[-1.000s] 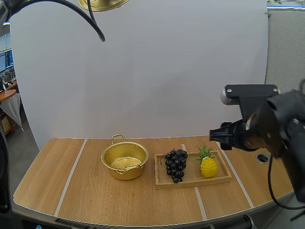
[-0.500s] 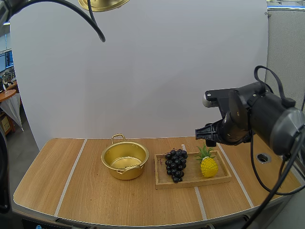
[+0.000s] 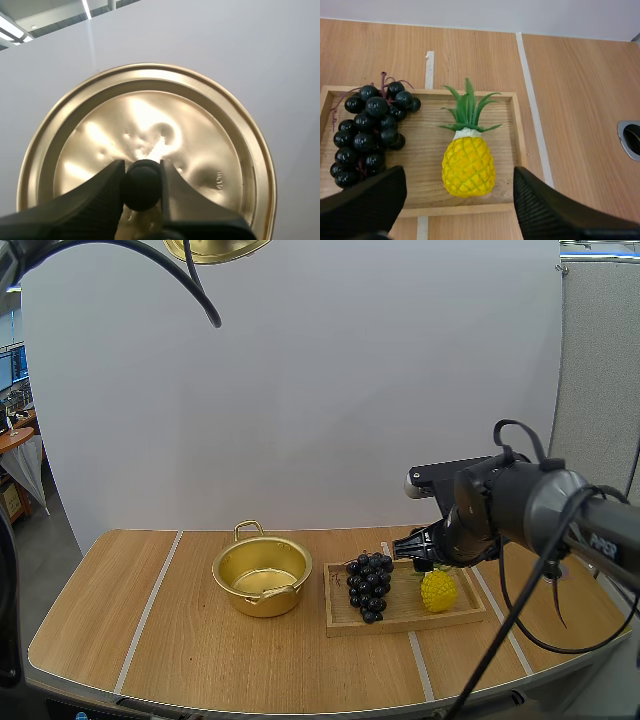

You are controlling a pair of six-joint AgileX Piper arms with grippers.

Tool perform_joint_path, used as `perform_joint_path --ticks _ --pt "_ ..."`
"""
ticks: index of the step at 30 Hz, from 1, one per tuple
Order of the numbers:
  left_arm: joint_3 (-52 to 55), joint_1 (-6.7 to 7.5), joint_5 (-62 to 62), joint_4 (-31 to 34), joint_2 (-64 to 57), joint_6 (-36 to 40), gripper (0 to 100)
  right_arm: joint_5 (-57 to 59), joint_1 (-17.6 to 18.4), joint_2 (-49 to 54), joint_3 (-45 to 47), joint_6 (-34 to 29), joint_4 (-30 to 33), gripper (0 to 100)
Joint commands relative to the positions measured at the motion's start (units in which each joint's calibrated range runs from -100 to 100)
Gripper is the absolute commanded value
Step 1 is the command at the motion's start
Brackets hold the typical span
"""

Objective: Open the pot, put the pineapple inside, and close it

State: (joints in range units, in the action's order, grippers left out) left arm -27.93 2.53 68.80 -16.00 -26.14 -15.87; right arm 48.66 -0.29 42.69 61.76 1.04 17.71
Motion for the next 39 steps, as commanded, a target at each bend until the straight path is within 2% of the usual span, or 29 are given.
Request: perform_joint_path --ticks 1,6,22,28,39 --pt "-0.4 0.09 -1.7 0.6 0.0 0.5 0 -4.6 -1.2 -2.9 0.2 0.7 0.3 100" --pt "-0.4 0.09 -1.7 0.6 0.0 0.5 0 -8.4 -2.1 -7.7 0.2 2.6 -0.1 100" --pt "-0.4 0.09 -1.7 0.6 0.0 0.5 0 -17.4 -2.1 -18.1 0.2 2.6 -1.5 100" --pt "-0.4 0.09 -1.9 0.6 0.0 0.5 0 -20.1 -3.6 -20.2 0.2 3.2 -1.6 100" --pt "-0.4 0.09 -1.9 0.6 0.0 0.5 0 -23.1 -3.6 -21.8 0.2 3.8 -1.6 100"
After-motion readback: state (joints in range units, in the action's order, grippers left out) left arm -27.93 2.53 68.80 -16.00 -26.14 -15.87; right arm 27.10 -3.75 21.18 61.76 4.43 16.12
